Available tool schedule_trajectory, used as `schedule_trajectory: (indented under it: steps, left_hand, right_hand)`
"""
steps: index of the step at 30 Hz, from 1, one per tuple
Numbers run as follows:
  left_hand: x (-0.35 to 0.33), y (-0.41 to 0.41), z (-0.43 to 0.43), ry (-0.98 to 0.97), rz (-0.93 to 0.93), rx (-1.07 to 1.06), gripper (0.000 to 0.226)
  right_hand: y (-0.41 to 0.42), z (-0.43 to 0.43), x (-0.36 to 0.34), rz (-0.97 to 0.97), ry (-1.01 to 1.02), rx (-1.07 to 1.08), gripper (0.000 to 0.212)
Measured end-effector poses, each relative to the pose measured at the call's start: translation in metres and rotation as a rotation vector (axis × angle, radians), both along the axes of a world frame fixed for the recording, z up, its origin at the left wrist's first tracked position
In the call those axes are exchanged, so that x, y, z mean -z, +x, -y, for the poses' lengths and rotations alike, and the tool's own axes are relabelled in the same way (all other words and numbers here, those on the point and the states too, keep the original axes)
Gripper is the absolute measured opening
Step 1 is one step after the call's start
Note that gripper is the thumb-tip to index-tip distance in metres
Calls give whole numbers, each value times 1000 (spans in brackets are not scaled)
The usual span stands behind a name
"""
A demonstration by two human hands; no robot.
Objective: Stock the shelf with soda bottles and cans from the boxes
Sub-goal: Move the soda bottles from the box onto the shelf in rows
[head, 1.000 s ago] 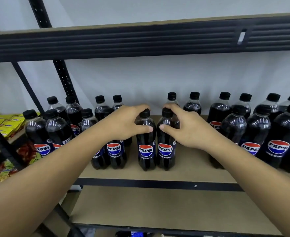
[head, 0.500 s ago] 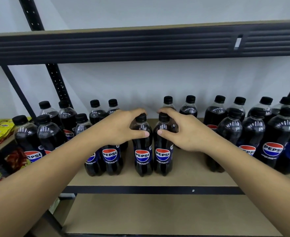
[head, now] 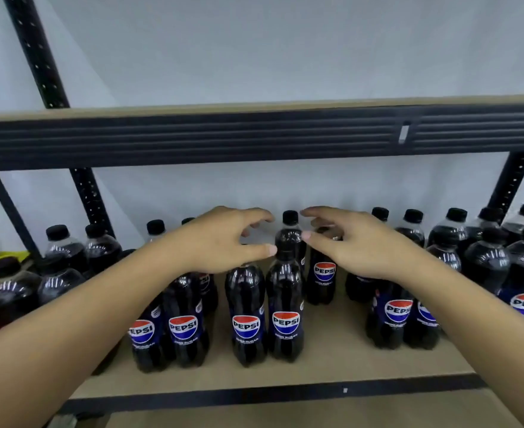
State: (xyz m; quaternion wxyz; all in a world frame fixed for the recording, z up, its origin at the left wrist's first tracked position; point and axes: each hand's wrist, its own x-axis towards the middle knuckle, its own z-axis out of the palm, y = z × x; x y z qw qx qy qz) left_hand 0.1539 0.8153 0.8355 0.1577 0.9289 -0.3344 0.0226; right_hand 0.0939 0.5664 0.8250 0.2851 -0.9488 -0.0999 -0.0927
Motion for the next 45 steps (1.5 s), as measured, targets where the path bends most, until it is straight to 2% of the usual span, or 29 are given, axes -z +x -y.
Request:
schedule_trajectory:
  steps: [5, 10, 13, 16, 18, 20, 22, 34, 45]
  left_hand:
    - [-19, 31, 41, 45, 68, 43, 58]
    - [-21, 66, 82, 182, 55, 59, 65]
    - [-21, 81, 90, 238, 32, 55, 70]
    - [-22, 92, 88, 225, -55, 51, 63]
    - [-19, 98, 87, 193, -100, 73, 45]
    - [-16, 101, 85, 145, -134, 86, 30]
    - [-16, 103, 81, 150, -128, 90, 25]
    - [-19, 97, 27, 194, -153, 17, 22]
    - [-17, 87, 8, 188, -152, -53, 25]
  right_hand:
    - [28, 21, -22, -9, -294, 179, 58]
    - [59, 17, -17, -175, -299, 232, 69]
    - [75, 15, -9, -259, -326, 255, 60]
    - [85, 17, -1, -235, -249, 247, 42]
    - [88, 16, 3, -185, -239, 225, 31]
    - [92, 15, 5, -152, -237, 199, 26]
    - [93, 11, 6, -146, -208, 181, 24]
    - [104, -31, 5, -172, -108, 42, 23]
    - [105, -44, 5, -175, -112, -2, 27]
